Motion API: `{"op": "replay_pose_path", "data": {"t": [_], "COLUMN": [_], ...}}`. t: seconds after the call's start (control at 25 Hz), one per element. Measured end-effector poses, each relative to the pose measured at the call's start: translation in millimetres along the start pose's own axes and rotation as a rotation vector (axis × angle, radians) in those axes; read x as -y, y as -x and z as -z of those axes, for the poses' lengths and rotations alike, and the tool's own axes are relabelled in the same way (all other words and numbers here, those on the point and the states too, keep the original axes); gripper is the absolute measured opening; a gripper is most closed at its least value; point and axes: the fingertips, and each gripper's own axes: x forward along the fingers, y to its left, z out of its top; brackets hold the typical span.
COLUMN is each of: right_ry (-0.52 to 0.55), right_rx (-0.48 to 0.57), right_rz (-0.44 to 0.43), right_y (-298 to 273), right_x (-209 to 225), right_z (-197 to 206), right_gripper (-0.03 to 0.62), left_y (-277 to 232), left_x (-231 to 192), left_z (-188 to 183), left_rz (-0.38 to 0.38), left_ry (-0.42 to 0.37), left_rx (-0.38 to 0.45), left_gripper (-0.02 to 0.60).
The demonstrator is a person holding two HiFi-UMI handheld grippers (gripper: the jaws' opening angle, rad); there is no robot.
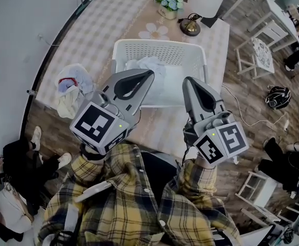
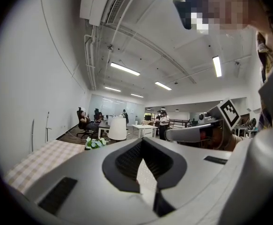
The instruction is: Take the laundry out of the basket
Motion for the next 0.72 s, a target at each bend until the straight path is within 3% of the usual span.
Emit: {"op": "replay_pose_path", "data": {"t": [0.48,0.72], "right_ry": [0.085,0.105], "right_rx": [-0.135,-0.244], "right_rz": [-0.133,-0.231], "right_y": [-4,-28], "right_x": [20,18], "right_z": [30,55], "right_gripper": [0.043,0.161], "left_y": [-18,-36], "left_x": [-7,-25], "left_z": [37,62], "left_rz": [-0.186,-0.212], "left_ry": [0.032,0.069], "left_rx": [-0.154,-0.24], "left_gripper": [0.069,0.153]}}
